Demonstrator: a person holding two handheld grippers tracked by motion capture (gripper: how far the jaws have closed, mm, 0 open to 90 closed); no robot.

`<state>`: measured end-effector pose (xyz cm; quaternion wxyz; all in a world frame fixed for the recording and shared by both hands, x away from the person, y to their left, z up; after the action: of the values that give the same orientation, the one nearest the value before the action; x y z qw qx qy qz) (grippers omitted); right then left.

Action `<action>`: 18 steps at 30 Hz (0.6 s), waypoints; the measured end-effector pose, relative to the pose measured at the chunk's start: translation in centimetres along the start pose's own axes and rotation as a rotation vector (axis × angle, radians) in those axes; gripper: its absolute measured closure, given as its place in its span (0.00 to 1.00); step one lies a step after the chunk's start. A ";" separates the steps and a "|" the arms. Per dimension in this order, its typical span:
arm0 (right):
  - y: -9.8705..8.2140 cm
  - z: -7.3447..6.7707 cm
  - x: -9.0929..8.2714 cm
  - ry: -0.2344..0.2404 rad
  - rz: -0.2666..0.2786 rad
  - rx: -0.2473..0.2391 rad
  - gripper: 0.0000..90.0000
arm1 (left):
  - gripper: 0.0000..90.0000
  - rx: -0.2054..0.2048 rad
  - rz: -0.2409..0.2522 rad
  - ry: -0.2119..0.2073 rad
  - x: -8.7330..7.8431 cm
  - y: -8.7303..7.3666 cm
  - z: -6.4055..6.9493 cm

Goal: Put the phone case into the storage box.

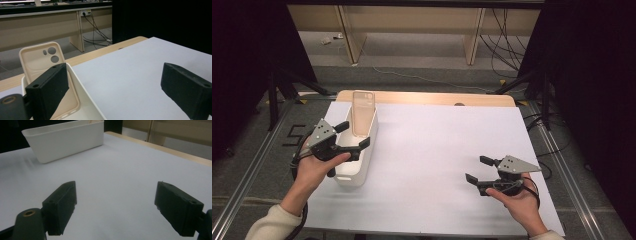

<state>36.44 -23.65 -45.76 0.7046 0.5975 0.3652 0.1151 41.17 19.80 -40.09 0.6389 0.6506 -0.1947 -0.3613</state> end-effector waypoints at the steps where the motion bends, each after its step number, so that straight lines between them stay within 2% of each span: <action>1: 0.0 0.0 0.0 0.000 0.000 0.000 0.21 | 0.08 0.002 0.001 -0.002 0.0 -0.1 0.1; 3: 0.0 0.0 0.0 0.007 -0.008 0.003 0.21 | 0.08 0.005 -0.003 -0.007 0.0 -0.3 0.4; 4: 0.0 0.1 0.0 0.000 0.005 -0.016 0.21 | 0.08 0.005 -0.006 -0.008 0.0 -0.4 0.6; 5: 0.0 0.0 0.0 0.005 -0.007 -0.003 0.21 | 0.08 0.006 -0.007 -0.013 0.0 -0.5 0.7; 6: 0.0 0.1 0.0 0.002 0.006 -0.014 0.21 | 0.08 0.008 -0.010 -0.017 0.1 -0.6 0.9; 12: 0.0 0.1 0.0 0.001 0.006 -0.017 0.21 | 0.08 0.016 -0.018 -0.036 0.3 -1.0 1.6; 13: 0.0 0.1 0.0 0.001 0.008 -0.016 0.21 | 0.08 0.015 -0.015 -0.040 0.3 -1.1 1.7; 14: 0.0 -0.1 -0.1 0.008 -0.008 0.005 0.21 | 0.08 0.018 -0.018 -0.043 0.3 -1.2 1.7; 18: 0.0 0.1 0.0 -0.003 0.006 -0.016 0.21 | 0.08 0.025 -0.024 -0.053 0.3 -1.4 2.0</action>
<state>36.55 -23.72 -45.76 0.7096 0.5930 0.3616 0.1191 39.62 18.38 -41.35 0.6210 0.6512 -0.2083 -0.3833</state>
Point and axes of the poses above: each handheld gripper's, and its own axes: x roughly forward along the jaws, y roughly out of its top, z roughly to its right, the point moved 4 cm from there along x, roughly forward along the jaws, and after that the axes turned 9 degrees about -y, right-handed, at the moved point
